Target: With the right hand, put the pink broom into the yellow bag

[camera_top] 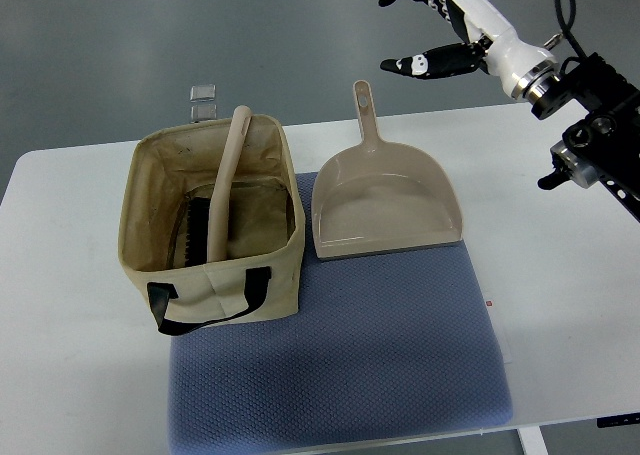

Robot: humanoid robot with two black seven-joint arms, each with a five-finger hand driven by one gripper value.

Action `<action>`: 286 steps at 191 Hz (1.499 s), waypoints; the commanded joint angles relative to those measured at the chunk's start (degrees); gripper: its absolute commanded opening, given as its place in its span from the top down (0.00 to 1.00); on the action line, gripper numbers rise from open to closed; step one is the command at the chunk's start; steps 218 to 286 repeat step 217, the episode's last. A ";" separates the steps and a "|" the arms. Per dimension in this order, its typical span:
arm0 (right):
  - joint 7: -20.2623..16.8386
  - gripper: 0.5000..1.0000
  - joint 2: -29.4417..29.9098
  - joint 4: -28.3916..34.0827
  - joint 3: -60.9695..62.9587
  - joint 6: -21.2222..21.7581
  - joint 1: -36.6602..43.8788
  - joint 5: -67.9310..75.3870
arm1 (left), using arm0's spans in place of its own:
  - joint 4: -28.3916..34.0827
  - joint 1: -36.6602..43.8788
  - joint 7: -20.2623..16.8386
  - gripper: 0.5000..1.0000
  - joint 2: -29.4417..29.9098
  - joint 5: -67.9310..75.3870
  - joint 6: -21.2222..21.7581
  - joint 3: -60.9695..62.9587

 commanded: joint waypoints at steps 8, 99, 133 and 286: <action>-2.65 0.14 -0.05 -2.07 6.31 -0.41 -4.50 12.15 | 0.00 0.00 0.00 0.00 0.00 0.04 -0.01 0.00; -3.09 0.14 2.67 -13.41 7.10 -1.64 -9.25 29.91 | 0.00 0.00 0.00 0.00 0.00 -0.05 -0.01 0.00; -2.66 0.14 7.24 -13.50 12.46 -1.37 -12.41 29.21 | 0.00 0.00 0.00 0.00 0.00 -0.05 -0.01 0.00; -0.19 0.14 13.31 -13.15 14.14 -1.02 -17.60 28.94 | 0.00 0.00 0.00 0.00 0.00 0.04 -0.01 0.00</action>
